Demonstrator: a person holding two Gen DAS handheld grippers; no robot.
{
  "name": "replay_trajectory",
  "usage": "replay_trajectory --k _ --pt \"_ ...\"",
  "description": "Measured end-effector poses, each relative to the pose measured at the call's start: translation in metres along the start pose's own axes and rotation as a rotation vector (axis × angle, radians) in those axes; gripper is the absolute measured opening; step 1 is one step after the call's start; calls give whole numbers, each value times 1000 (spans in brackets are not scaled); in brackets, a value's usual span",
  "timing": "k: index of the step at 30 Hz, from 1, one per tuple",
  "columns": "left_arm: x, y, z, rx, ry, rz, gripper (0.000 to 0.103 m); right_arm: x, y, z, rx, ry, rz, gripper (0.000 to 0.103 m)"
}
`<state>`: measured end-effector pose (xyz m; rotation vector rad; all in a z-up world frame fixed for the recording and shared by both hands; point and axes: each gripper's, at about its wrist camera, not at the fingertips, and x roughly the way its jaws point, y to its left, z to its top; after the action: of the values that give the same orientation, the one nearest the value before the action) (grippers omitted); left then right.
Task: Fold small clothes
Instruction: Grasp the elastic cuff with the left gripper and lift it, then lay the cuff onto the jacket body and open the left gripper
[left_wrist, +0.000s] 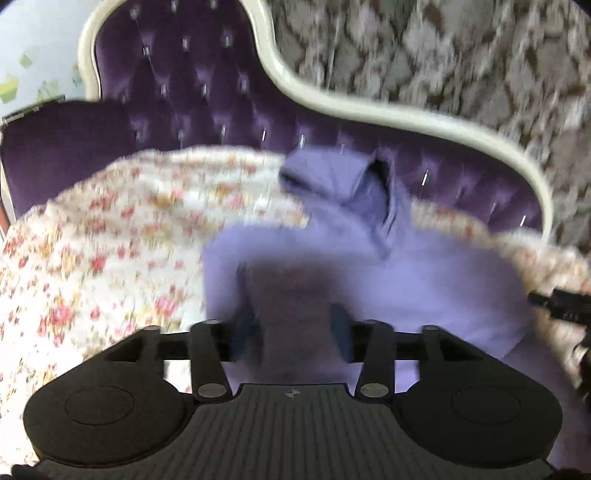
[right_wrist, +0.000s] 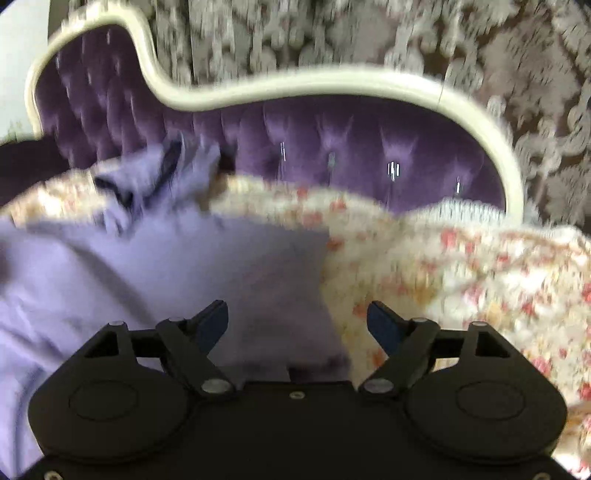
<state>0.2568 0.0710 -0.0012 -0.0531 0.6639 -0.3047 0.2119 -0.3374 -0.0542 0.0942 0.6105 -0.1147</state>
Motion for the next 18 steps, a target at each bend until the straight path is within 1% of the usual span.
replay_trajectory --k 1,2,3,4,6,8,11,13,15,16,18 --pt "-3 -5 7 -7 -26 -1 67 -3 2 7 7 -23 11 84" --pt "-4 -10 14 -10 -52 3 76 -5 6 14 12 -38 29 85" --pt "-2 -16 21 -8 -66 7 77 -5 10 21 14 -46 46 88" --pt "3 -21 26 -3 -69 11 77 -4 14 26 14 -50 62 90" --pt "19 -32 33 -2 -65 19 78 2 27 34 -4 -55 83 90" --pt "38 -38 32 -14 -45 36 78 15 40 35 -31 -46 90 90" --pt "65 -40 19 -15 15 64 78 36 54 25 -58 5 100 90" --pt "80 -38 4 -2 58 89 78 50 59 13 -81 50 95 90" --pt "88 -35 -13 35 85 109 77 59 61 -3 -108 91 95 90" --pt "91 -36 -21 71 86 115 77 60 62 -10 -131 94 97 90" --pt "91 -42 -35 162 60 141 78 57 65 -13 -170 91 98 91"
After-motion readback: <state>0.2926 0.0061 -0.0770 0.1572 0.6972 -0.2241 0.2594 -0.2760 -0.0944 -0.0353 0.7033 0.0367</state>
